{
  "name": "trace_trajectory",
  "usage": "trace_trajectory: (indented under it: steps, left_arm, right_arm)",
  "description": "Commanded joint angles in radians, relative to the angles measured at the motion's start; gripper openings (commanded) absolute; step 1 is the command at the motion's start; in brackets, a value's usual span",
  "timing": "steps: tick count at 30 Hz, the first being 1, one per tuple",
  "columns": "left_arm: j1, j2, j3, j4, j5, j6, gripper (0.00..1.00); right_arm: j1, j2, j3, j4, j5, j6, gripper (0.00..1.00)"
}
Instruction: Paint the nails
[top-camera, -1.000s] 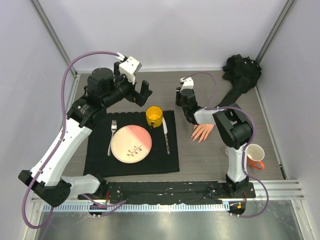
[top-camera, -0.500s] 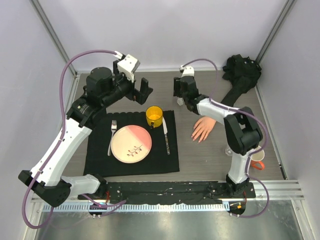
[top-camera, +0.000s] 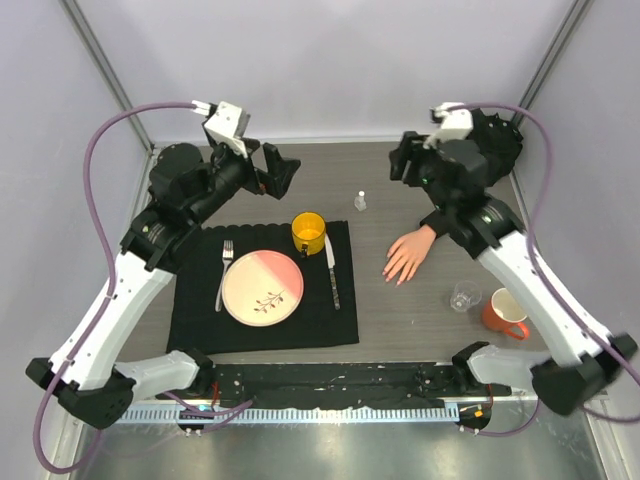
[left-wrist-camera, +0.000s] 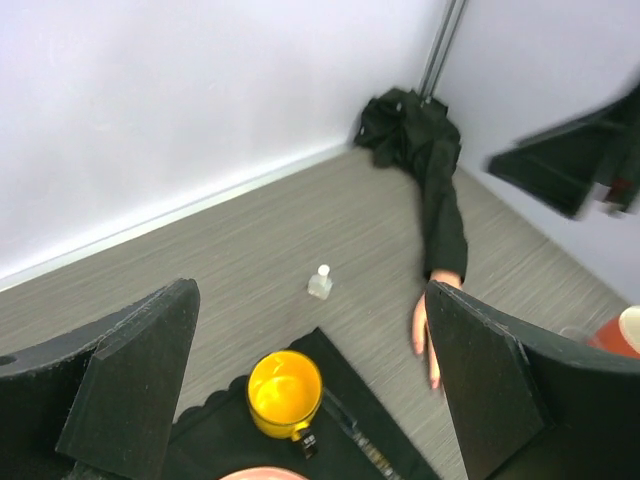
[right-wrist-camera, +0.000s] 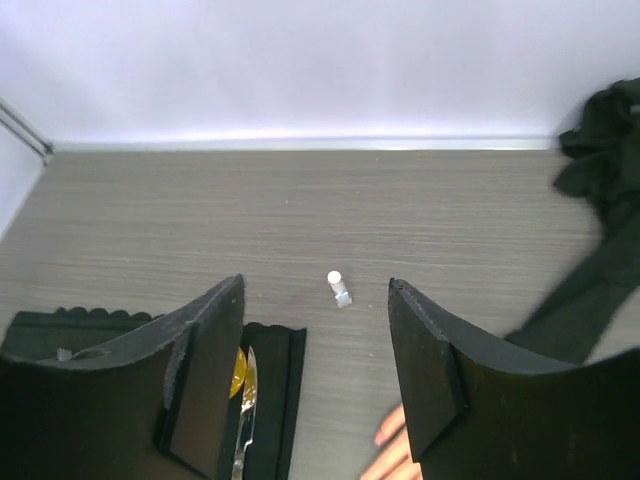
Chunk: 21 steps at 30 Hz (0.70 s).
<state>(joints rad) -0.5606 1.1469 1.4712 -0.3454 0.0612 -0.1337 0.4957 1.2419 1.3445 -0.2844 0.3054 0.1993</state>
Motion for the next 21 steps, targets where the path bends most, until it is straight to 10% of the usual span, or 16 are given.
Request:
trace_trajectory:
  steps: [1,12,21]
  left_arm:
    - [0.007,-0.068,-0.054,0.166,-0.020,-0.110,1.00]
    - [0.007,-0.179,-0.256,0.399,-0.098,-0.354,1.00]
    - [0.005,-0.242,-0.220,0.441,-0.110,-0.347,1.00]
  right_arm:
    - [0.004,-0.206,-0.041,-0.185,0.083,0.086,0.65]
    - [0.004,-0.460,0.074,-0.609,0.202,0.299,0.75]
    - [0.004,-0.466,0.263,-0.617,0.166,0.373,0.96]
